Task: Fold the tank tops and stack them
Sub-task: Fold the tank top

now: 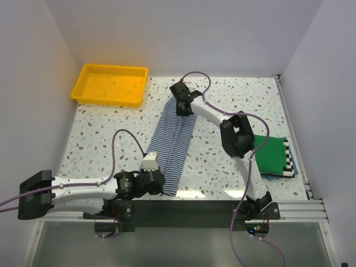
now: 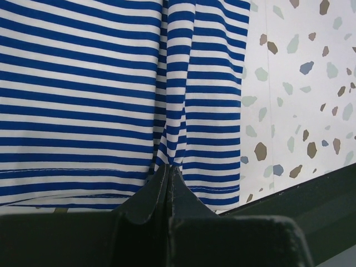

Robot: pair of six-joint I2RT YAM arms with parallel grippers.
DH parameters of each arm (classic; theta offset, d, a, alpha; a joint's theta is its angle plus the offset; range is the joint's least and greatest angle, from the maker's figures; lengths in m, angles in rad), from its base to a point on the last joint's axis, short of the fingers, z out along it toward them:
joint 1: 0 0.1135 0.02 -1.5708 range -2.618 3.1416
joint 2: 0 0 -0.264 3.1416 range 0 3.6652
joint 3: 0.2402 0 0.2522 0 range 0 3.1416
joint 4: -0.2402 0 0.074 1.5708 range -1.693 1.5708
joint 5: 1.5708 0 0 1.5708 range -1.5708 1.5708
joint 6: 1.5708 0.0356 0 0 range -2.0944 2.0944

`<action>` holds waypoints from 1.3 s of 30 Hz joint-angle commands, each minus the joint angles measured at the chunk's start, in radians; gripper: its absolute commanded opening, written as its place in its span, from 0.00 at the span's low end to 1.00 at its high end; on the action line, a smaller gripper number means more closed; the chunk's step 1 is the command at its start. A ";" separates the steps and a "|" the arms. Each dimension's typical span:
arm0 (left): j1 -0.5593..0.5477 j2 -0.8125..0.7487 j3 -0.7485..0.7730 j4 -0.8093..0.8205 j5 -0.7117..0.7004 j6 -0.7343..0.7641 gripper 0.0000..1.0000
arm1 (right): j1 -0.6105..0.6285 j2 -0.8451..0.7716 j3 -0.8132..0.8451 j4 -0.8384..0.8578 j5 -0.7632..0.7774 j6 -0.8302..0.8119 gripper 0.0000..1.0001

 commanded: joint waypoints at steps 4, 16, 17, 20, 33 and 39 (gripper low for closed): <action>0.002 -0.017 -0.010 -0.069 -0.042 -0.053 0.00 | 0.006 -0.010 0.067 0.023 0.032 0.018 0.11; 0.002 -0.009 0.012 -0.071 -0.047 -0.025 0.16 | 0.012 -0.027 0.026 0.109 -0.002 -0.014 0.44; 0.002 -0.015 0.018 -0.077 -0.050 -0.021 0.20 | 0.012 -0.033 0.028 0.107 0.003 -0.016 0.44; 0.002 -0.025 0.059 -0.112 -0.073 -0.004 0.32 | 0.012 -0.071 0.003 0.110 0.018 -0.020 0.45; 0.227 -0.022 0.116 -0.043 0.001 0.221 0.37 | 0.062 -0.210 -0.250 0.196 -0.013 0.026 0.34; 0.322 0.122 0.098 0.061 0.074 0.315 0.28 | 0.067 -0.083 -0.174 0.169 -0.011 0.041 0.14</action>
